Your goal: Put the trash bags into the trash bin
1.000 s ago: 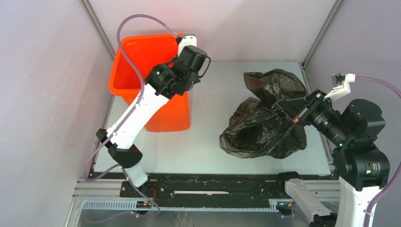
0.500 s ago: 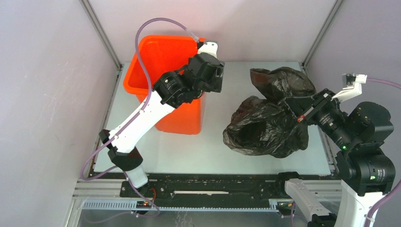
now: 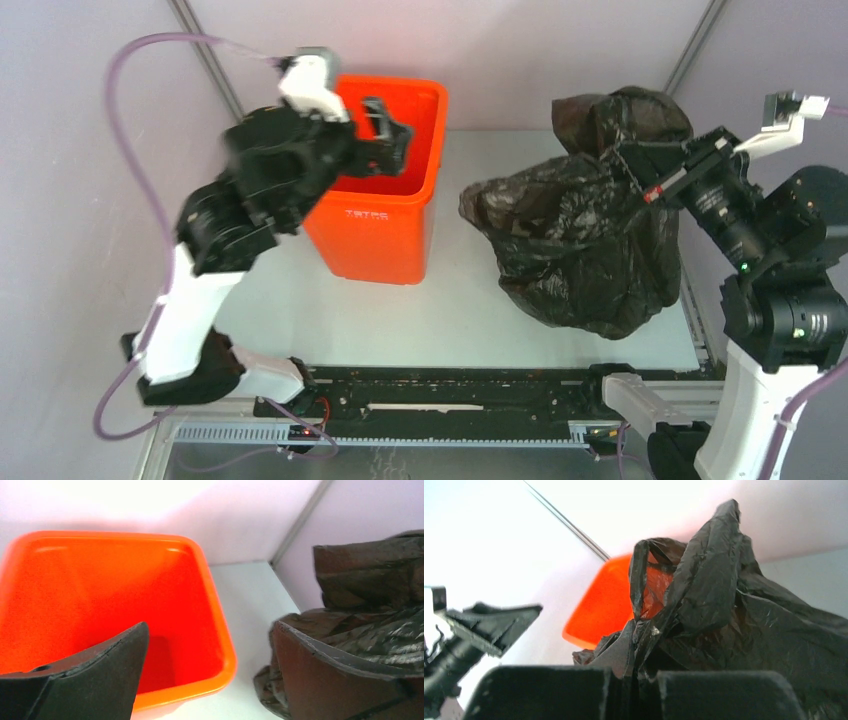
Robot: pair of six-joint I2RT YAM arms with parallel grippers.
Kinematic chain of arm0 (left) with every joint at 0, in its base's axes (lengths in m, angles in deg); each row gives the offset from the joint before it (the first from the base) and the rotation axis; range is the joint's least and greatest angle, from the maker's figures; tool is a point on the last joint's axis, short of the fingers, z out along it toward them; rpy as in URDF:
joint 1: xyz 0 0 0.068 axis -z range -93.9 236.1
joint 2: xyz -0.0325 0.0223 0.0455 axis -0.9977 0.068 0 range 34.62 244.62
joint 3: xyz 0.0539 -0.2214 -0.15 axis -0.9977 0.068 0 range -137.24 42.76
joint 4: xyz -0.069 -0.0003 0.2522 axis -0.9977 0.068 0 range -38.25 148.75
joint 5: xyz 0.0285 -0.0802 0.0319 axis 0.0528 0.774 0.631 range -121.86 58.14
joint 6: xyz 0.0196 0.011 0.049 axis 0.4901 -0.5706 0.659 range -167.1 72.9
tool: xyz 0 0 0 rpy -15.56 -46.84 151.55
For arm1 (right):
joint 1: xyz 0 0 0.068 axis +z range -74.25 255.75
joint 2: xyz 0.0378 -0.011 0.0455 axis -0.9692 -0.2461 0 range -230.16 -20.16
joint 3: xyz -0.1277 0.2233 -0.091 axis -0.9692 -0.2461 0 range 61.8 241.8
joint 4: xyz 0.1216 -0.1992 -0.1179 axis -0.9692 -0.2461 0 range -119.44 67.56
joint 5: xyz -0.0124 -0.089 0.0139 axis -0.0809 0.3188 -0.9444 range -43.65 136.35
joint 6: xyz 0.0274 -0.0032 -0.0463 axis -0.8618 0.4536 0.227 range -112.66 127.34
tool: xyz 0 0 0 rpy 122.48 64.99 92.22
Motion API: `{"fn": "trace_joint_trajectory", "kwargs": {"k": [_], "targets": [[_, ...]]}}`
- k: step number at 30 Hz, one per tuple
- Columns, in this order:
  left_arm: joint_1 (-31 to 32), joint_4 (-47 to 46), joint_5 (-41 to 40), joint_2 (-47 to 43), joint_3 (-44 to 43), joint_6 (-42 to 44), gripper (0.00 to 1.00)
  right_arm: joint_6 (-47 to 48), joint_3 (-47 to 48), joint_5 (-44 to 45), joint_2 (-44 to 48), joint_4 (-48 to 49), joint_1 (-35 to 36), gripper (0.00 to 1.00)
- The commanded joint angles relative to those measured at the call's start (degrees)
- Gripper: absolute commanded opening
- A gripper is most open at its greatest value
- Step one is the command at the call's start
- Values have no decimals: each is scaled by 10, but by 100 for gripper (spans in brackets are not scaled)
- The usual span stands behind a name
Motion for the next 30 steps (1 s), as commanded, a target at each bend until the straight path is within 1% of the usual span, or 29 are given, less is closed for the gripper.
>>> {"fn": "trace_joint_trajectory", "kwargs": {"k": [1,3,5,7,8,9,10,11,13,14,17,18,20,21,23,25,26,27,29,30], "targets": [[-81,-2,-5,-78,52,3,97,-79,28,-94,-50,181,-24,0],[-159,32,18,-96,55,-39,97,-97,75,-117,-89,209,-26,0],[-220,50,19,-105,66,-61,98,-120,159,-136,-140,208,-26,0],[-246,49,-18,-116,86,-61,98,-159,230,-157,-189,236,-24,0],[-255,44,-41,-122,107,-62,98,-191,249,-167,-207,268,-22,0],[-270,47,-41,-124,124,-70,97,-226,255,-175,-219,320,-19,0],[-304,63,-14,-120,131,-93,95,-266,254,-179,-233,372,-13,0],[-355,86,24,-112,132,-124,93,-302,256,-179,-244,424,-9,0],[-413,111,105,-97,149,-165,91,-357,273,-169,-269,510,15,0],[-427,114,133,-94,163,-176,89,-374,293,-160,-283,542,27,0],[-433,93,155,-111,220,-196,91,-407,357,-120,-317,611,61,0],[-433,82,163,-119,238,-199,91,-424,359,-101,-323,630,72,0],[-433,75,172,-124,265,-204,92,-478,347,-64,-333,709,93,0],[-433,76,181,-121,270,-203,91,-501,352,-47,-343,730,104,0],[-433,72,211,-114,278,-203,81,-520,400,-13,-370,749,131,0],[-433,68,237,-109,284,-206,69,-499,452,11,-390,736,163,0],[-433,68,248,-109,287,-208,63,-491,454,24,-388,737,178,0],[-432,68,258,-109,291,-208,56,-488,439,34,-374,743,189,0],[-429,70,274,-114,305,-210,45,-498,395,53,-356,770,207,0],[-426,70,288,-119,312,-214,36,-507,391,57,-359,779,214,0]]}}
